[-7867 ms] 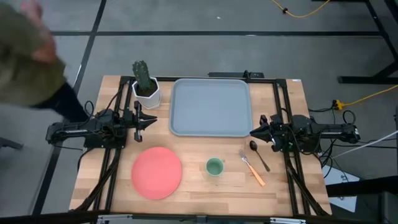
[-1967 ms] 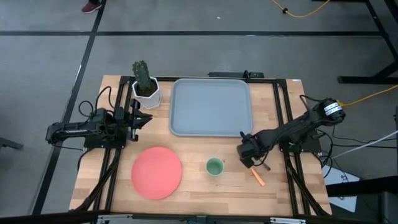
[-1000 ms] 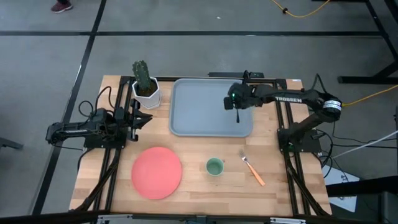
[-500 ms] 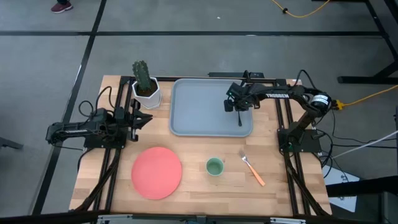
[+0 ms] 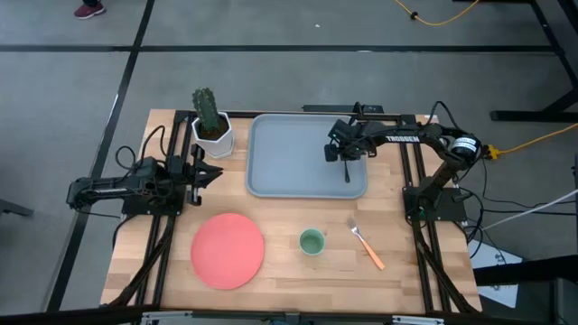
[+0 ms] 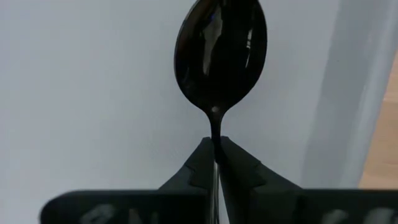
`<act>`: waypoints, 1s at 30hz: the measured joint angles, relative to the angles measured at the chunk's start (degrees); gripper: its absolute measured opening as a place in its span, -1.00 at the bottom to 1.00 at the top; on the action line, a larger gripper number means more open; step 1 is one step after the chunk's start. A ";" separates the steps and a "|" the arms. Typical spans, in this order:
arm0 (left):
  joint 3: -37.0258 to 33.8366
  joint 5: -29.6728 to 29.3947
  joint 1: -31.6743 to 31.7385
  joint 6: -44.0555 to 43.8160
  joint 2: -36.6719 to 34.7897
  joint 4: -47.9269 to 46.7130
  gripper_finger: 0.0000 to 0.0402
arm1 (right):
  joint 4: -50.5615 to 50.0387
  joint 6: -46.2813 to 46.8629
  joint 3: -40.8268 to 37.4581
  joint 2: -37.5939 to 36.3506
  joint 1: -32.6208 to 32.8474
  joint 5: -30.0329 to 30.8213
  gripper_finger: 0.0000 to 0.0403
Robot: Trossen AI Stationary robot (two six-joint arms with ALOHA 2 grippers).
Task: Pick and place plate/cup/fork/spoon on tray
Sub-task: Put the black spoon on the gray serving tray
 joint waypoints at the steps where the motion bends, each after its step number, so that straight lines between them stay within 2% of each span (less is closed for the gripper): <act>1: 0.01 0.00 0.00 0.00 0.00 0.00 -0.79 | 0.00 -1.26 0.00 0.00 0.00 0.01 -0.90; 5: 0.02 0.00 -0.01 -0.04 0.00 -0.16 -0.79 | 0.00 -3.60 0.00 0.00 0.07 0.04 -0.89; 13: 0.00 1.29 -0.01 -0.07 0.00 -0.80 -0.79 | 0.37 0.20 0.00 -0.04 0.07 3.63 -0.89; 20: 0.00 2.21 -0.02 0.32 0.00 -1.68 -0.79 | 0.97 0.88 0.00 -0.07 0.09 0.53 -0.89; 30: 0.01 2.19 -0.01 0.45 0.00 -1.68 -0.79 | 1.38 0.88 0.00 -0.07 0.09 0.46 -0.89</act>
